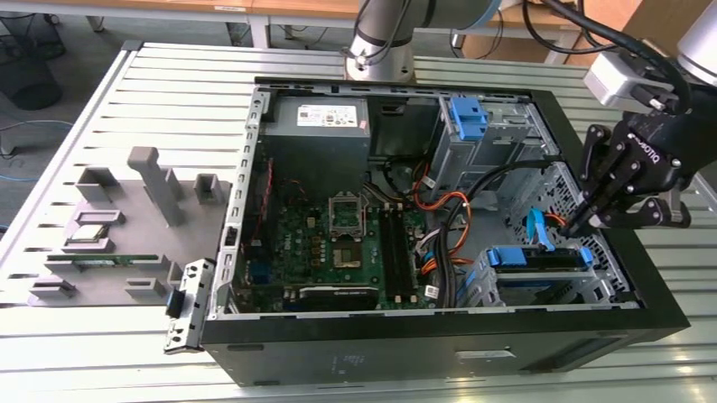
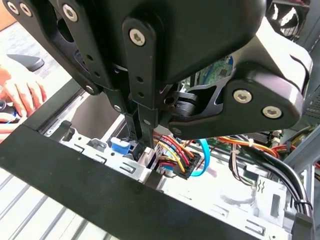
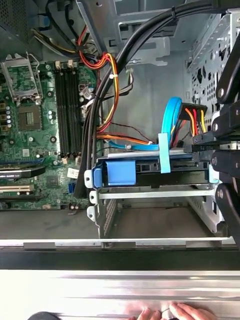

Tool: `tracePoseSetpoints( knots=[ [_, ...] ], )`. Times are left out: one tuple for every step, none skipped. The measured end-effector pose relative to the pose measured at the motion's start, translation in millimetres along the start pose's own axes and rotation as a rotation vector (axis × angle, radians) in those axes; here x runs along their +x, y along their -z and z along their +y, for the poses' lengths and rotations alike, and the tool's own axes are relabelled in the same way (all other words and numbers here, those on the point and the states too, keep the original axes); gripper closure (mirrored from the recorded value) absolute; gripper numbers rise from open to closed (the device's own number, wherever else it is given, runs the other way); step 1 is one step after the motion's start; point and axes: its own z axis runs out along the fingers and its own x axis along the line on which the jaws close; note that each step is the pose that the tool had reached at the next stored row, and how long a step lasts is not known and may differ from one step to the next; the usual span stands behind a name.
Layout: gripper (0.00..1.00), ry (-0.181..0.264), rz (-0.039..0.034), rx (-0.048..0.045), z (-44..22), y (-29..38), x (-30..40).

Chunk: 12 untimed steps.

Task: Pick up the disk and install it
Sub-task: 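Insert the second disk wire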

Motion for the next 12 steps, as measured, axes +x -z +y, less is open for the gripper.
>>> tracePoseSetpoints(
  knots=[
    [0.84, 0.001, -0.0016, 0.0067, 0.3, -0.1, 0.1],
    [0.84, 0.002, -0.0033, 0.0121, 0.7, -0.2, 0.3],
    [0.84, 0.002, -0.0046, 0.0161, 1.6, -0.3, 0.6],
    [0.84, 0.002, -0.0056, 0.0197, 2.7, -0.5, 0.9],
    [0.84, 0.002, -0.0062, 0.024, 4.5, -0.7, 1.2],
    [0.84, 0.002, -0.0065, 0.0282, 6.2, -0.9, 1.6],
    [0.84, 0.002, -0.0069, 0.0326, 7.9, -1.1, 2.0],
    [0.84, 0.002, -0.0073, 0.0373, 9.4, -1.3, 2.4],
    [0.84, 0.001, -0.0078, 0.042, 10.9, -1.4, 2.7],
    [0.84, 0.001, -0.0083, 0.0455, 12.0, -1.6, 3.0],
    [0.84, 0.001, -0.0105, 0.0629, 15.3, -2.1, 4.4],
    [0.84, 0.0, -0.0119, 0.0699, 15.7, -2.4, 4.7]
  ],
)
